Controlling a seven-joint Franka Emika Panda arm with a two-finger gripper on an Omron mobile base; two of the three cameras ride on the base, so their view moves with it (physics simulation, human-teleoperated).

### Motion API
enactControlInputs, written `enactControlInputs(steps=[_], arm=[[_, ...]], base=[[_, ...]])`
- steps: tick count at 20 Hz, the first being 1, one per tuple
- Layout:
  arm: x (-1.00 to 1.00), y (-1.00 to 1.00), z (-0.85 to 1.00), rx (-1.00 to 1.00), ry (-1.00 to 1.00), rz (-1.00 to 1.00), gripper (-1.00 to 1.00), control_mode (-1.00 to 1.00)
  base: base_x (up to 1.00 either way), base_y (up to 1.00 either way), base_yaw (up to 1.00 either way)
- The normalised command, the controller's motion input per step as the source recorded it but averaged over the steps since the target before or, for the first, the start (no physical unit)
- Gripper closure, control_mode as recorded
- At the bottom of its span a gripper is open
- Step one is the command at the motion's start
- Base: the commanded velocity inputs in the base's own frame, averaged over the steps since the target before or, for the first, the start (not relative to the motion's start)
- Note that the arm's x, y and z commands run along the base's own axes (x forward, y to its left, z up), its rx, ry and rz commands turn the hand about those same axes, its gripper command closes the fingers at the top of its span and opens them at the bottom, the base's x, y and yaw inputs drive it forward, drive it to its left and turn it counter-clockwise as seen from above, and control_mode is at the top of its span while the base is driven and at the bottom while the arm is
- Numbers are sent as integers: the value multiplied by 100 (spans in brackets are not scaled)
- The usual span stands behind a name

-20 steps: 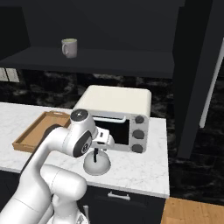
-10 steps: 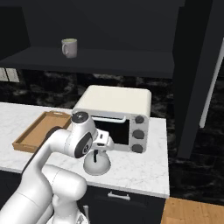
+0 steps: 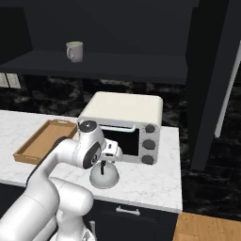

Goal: Pick the kettle from the counter and place it on the tray. Then pick the mug from the cabinet and place it on the tray. Then close the cabinet doors.

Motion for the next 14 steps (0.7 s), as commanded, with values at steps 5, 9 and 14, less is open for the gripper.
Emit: enactControlInputs(steps=[5,9,14], arm=[[14,0,-12,0,0,0,-100,-100],[10,0,-16,0,0,0,-100,-100],[-10,0,-10,0,0,0,100,-100]], base=[[0,0,0],[0,0,0],[0,0,0]])
